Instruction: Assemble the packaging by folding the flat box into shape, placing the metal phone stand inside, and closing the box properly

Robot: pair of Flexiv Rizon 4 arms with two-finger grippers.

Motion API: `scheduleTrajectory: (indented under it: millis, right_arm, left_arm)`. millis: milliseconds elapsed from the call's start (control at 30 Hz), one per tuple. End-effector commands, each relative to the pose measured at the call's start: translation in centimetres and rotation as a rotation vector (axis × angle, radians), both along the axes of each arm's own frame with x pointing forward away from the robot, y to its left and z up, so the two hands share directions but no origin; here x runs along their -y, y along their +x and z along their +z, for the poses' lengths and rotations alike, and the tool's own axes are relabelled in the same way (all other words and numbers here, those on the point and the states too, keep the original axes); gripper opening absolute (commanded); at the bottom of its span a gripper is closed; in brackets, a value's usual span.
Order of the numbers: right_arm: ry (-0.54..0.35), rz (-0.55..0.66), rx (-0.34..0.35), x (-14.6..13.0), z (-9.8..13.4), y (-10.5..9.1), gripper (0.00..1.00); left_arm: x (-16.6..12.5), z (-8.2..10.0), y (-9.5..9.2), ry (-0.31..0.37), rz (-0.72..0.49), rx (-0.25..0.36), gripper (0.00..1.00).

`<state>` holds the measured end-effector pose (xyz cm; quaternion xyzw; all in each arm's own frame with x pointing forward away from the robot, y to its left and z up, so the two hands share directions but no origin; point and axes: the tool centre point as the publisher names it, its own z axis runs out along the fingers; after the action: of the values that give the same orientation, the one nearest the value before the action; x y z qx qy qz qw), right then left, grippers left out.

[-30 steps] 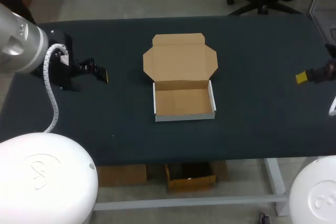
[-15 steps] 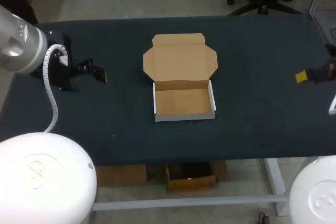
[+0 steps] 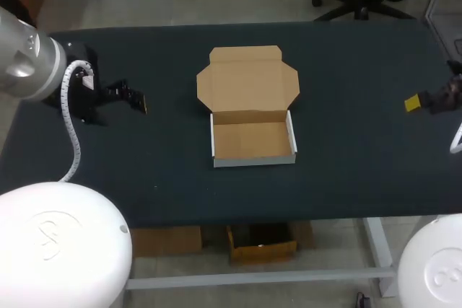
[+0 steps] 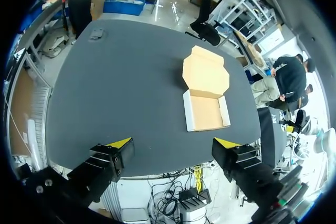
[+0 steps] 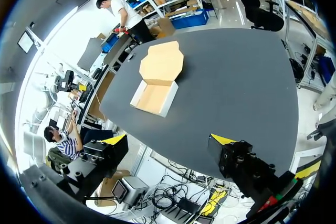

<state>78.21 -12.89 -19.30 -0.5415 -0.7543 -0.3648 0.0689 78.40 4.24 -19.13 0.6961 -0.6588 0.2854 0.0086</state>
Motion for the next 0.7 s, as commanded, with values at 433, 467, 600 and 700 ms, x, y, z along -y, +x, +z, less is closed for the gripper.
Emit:
scheduleTrajectory:
  millis: [433, 467, 600, 700]
  right_arm:
    - [0.003, 0.004, -0.004, 0.1, 0.1, 0.1, 1.0]
    - [0.003, 0.004, -0.004, 0.1, 0.1, 0.1, 1.0]
    - [0.003, 0.004, -0.004, 0.1, 0.1, 0.1, 1.0]
    - [0.003, 0.004, -0.004, 0.1, 0.1, 0.1, 1.0]
  left_arm:
    - [-0.5, -4.0, 5.8, 0.071, 0.101, -0.022, 1.0]
    - [-0.8, -4.1, 6.3, 0.075, 0.106, -0.025, 1.0]
    - [-1.7, -4.9, 8.1, 0.101, 0.151, -0.041, 1.0]
    - [-2.6, -5.8, 9.6, 0.127, 0.177, -0.058, 1.0]
